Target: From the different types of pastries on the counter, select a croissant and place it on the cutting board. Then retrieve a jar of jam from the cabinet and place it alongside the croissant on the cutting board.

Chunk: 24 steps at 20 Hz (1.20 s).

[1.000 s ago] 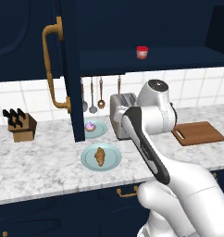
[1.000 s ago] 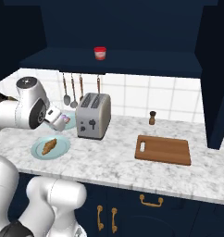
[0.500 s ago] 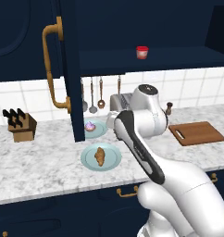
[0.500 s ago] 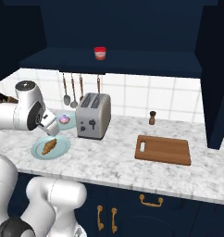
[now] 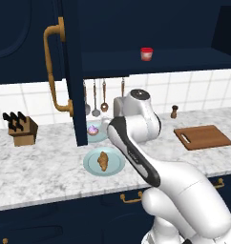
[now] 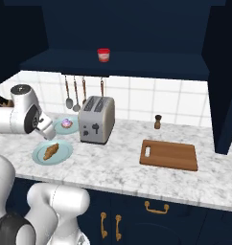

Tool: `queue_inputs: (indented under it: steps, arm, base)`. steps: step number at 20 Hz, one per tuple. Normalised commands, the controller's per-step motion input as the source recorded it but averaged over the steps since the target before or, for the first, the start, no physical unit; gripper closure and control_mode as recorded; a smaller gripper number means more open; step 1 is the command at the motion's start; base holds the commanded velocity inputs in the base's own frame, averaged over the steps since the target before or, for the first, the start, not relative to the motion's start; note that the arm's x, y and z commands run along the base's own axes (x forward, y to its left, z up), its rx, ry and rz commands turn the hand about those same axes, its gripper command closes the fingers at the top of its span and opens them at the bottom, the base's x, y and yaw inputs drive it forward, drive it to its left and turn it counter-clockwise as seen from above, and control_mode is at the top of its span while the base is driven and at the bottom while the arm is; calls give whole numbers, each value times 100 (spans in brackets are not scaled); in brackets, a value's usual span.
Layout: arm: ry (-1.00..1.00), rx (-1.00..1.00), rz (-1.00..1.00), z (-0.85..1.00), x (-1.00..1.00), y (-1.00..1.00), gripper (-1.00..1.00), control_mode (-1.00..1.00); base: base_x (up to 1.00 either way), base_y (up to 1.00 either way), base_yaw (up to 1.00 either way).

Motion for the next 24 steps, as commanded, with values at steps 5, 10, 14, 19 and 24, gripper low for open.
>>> queue_inputs:
  steps: [5,10,14,19,24]
  arm:
    - [0,0,0,-6,30,3,-100,-100]
    - [0,0,0,-10,35,4,-100,-100]
    - [0,0,0,-25,23,12,-100,-100]
    - [0,0,0,-32,19,13,-100,-100]
    - [0,0,0,-29,24,3,-100,-100]
  base:
    - [0,0,0]
    - [0,0,0]
    - [0,0,0]
    - [0,0,0]
    - [0,0,0]
